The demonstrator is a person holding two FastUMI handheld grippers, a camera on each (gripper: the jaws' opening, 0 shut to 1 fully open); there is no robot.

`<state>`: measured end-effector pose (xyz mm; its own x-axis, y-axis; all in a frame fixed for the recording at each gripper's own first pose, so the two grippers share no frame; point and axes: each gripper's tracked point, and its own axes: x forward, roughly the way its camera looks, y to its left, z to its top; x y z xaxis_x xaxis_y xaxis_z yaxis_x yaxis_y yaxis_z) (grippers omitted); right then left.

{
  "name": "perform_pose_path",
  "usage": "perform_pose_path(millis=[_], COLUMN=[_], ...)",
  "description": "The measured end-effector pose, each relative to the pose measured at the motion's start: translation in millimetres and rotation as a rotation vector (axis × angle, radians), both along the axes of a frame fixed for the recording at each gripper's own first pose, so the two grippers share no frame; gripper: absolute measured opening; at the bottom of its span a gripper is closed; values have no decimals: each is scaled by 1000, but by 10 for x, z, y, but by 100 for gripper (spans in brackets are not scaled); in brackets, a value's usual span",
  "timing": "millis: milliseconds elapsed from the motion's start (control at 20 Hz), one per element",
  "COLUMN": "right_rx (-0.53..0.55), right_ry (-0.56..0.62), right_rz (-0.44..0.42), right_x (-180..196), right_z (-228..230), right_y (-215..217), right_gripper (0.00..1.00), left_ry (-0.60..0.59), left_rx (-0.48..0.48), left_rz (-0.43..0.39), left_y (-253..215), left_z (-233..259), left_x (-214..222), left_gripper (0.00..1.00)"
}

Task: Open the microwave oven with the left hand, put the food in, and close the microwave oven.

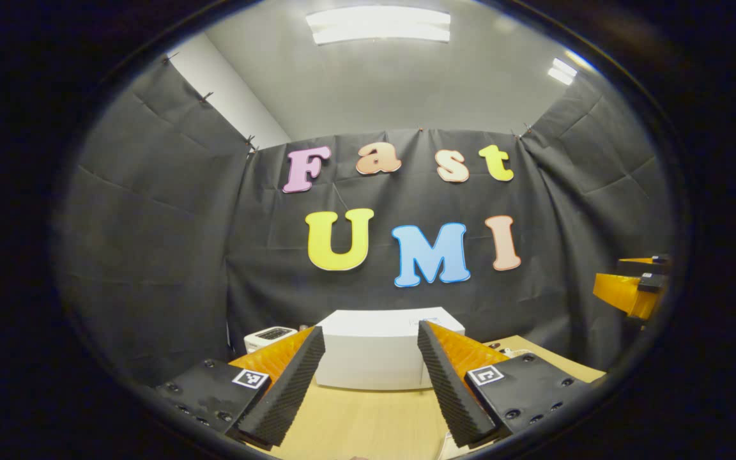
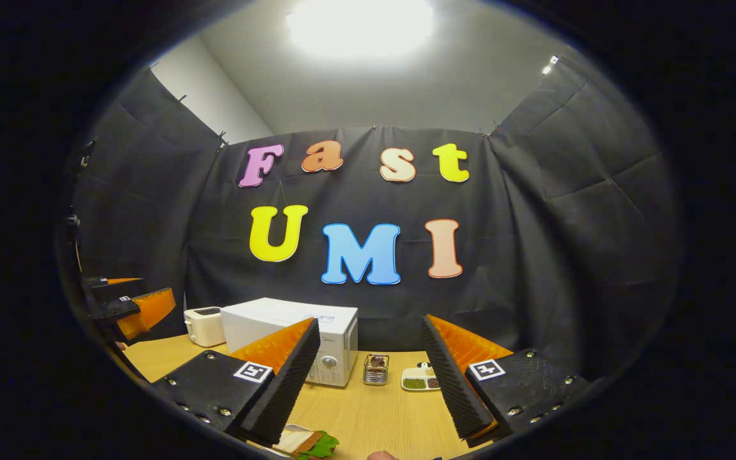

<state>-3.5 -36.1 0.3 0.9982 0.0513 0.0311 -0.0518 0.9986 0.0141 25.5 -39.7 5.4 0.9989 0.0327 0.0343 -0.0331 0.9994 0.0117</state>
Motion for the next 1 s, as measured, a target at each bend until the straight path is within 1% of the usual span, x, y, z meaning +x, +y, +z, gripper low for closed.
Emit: perform_pose_path(millis=[200,500,600,750,850,1000], right_rx=[11,-16,-26,-16,-11,-39], right_ry=[15,3,-9,8,11,15], right_rz=[-23,-135,-182,-240,-276,-334], right_x=[-4,68,112,165,185,188], right_z=[-77,29,61,29,42,36], right_y=[-122,-273,-314,-300,-288,-312], right_gripper=[96,96,96,96,96,96], left_ry=[-24,-48,-32,-2,14,51], left_rx=[-11,-20,-33,-63,-62,-50], left_rz=[-20,-123,-157,-210,-238,-282], left_y=[-113,-352,-427,-555,-616,-749], left_z=[30,-84,-226,-455,-626,-955], left_x=[353,1063,1330,1679,1865,2119], left_gripper=[97,97,97,97,97,97])
